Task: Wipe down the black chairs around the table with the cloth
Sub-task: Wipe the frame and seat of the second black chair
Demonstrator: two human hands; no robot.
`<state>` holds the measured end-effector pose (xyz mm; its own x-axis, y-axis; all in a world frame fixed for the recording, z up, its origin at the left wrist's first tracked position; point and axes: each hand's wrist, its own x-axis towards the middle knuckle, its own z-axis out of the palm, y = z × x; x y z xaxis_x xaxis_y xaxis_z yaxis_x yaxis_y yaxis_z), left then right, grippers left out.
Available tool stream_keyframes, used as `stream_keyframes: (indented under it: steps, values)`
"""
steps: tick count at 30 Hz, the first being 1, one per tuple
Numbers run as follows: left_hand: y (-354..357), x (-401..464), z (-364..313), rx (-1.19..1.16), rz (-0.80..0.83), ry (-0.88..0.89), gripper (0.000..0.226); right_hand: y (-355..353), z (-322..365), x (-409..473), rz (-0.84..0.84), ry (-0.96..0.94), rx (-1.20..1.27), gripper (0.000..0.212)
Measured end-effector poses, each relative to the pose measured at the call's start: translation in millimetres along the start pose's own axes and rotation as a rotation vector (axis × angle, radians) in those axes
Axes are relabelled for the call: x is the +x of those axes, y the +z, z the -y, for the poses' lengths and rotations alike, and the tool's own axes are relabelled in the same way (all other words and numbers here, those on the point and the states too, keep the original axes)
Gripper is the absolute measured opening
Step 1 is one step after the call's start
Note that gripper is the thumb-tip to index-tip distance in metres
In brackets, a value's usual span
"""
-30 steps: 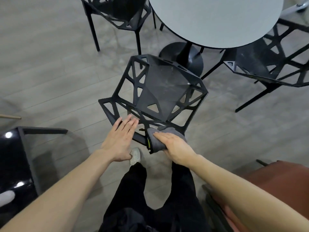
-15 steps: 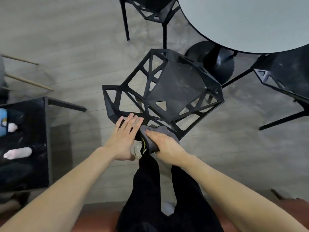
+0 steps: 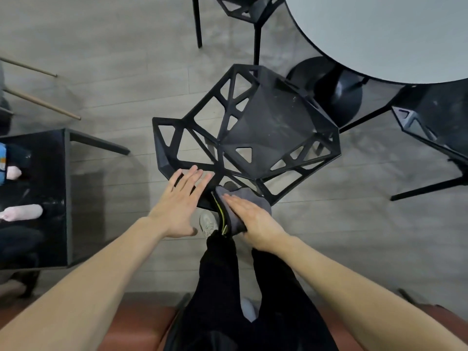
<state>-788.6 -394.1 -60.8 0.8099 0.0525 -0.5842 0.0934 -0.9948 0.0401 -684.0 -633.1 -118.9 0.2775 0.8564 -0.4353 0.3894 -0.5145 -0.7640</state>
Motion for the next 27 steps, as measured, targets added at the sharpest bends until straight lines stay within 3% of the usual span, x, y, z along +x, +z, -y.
stream_keyframes:
  steps: [5,7,10,12,14,16,18,20,27]
  values:
    - [-0.6,-0.2,-0.5,-0.004,0.013,-0.004,0.164,-32.8,-53.7,-25.6,0.056,0.249,-0.090,0.080]
    - [0.1,-0.5,0.1,-0.019,-0.002,-0.006,0.164,-54.8,-65.7,-30.7,0.033,0.397,-0.148,0.061]
    - [0.6,-0.5,0.6,-0.035,-0.003,-0.006,0.161,-88.1,-68.6,-28.6,-0.198,0.574,-0.212,0.022]
    - [1.4,-0.3,0.5,-0.034,-0.003,-0.007,0.160,-100.6,-63.1,-21.2,-0.355,0.615,-0.204,0.031]
    - [1.4,-0.1,0.4,-0.028,0.000,-0.005,0.159,-100.4,-51.7,-10.8,-0.366,0.552,-0.192,0.053]
    - [0.9,-0.3,0.2,-0.026,-0.006,-0.004,0.159,-81.1,-43.3,0.8,-0.212,0.486,-0.126,0.084]
    - [0.6,-0.5,0.2,-0.026,-0.008,-0.003,0.159,-51.2,-38.7,10.1,0.030,0.529,-0.034,0.098]
    - [0.5,-0.7,-0.3,-0.023,-0.008,-0.002,0.157,-31.3,-43.6,15.1,0.153,0.577,0.046,0.094]
    - [-0.8,-0.2,-2.9,0.001,-0.016,-0.004,0.151,-28.0,-63.2,12.9,0.076,0.632,0.095,0.071]
